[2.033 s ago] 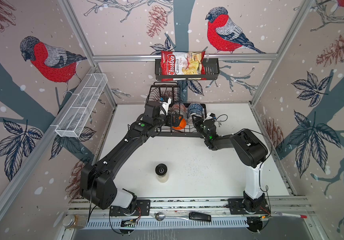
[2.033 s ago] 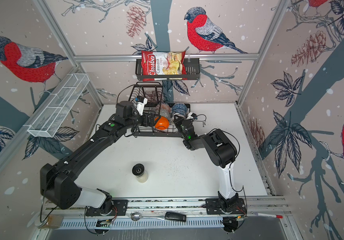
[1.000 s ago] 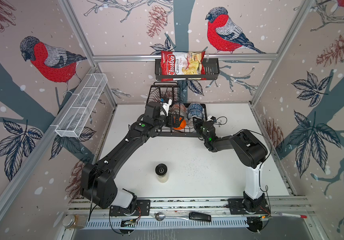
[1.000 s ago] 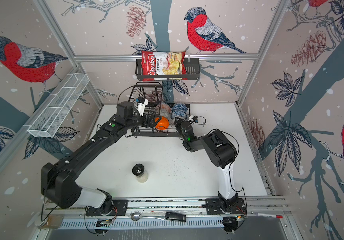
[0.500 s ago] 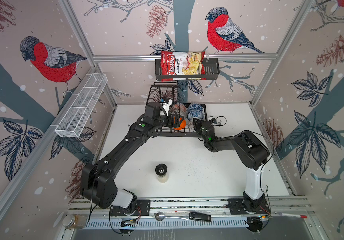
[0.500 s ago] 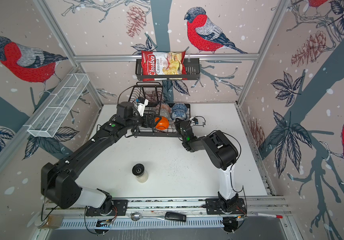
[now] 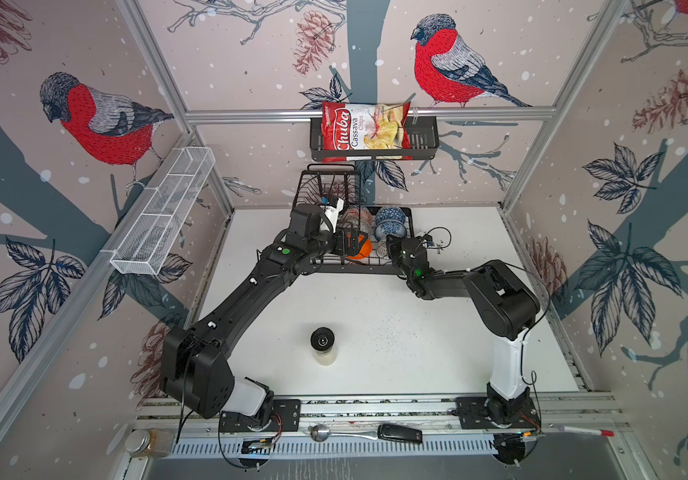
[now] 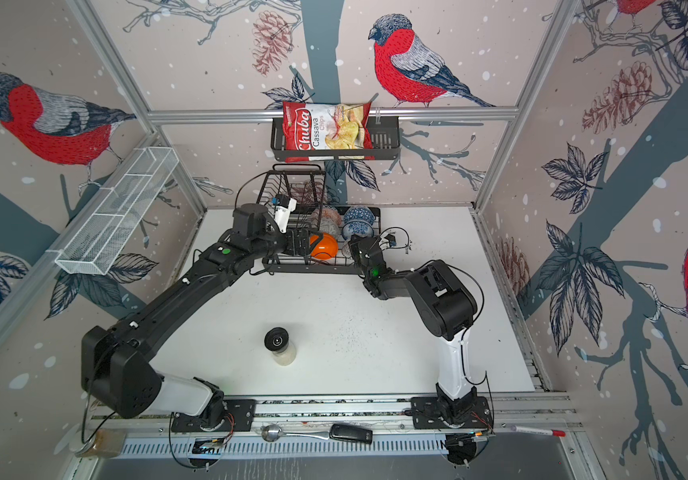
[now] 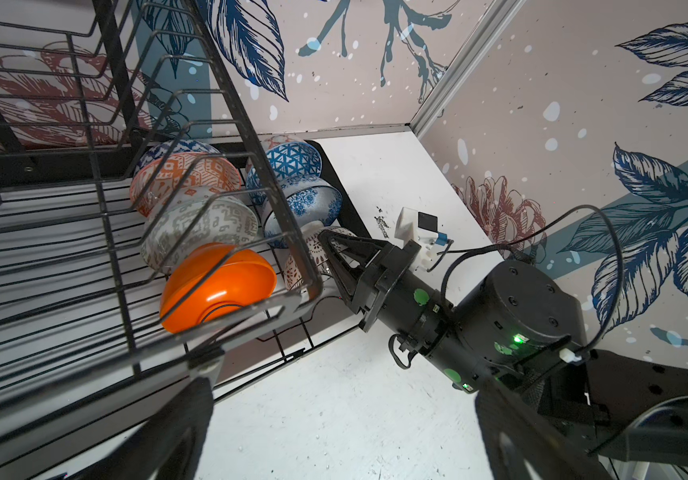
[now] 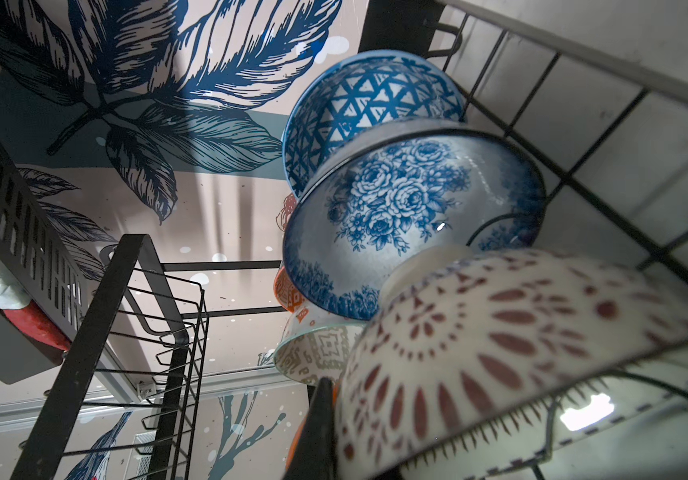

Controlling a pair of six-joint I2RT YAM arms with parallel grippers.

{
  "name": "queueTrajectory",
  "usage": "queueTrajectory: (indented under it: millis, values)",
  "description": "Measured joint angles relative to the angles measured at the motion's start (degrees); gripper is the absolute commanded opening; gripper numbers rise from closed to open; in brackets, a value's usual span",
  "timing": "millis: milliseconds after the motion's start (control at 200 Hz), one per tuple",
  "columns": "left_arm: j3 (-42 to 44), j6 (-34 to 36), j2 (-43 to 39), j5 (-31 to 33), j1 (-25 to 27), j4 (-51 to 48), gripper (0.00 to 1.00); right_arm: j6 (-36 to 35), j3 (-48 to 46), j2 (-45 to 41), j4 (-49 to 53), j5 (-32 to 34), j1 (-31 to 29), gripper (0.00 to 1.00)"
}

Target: Load the bowls into the dish rack

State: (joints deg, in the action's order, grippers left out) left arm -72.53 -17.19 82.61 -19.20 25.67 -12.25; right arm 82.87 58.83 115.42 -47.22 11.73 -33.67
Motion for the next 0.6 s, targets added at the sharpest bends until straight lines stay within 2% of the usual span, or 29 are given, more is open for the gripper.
queueTrajectory:
  millis: [600]
  values:
    - [0.0, 0.0, 0.0, 0.0, 0.0, 0.0, 0.98, 1.2, 4.3, 1.2, 6.3, -2.3, 1.1, 0.18]
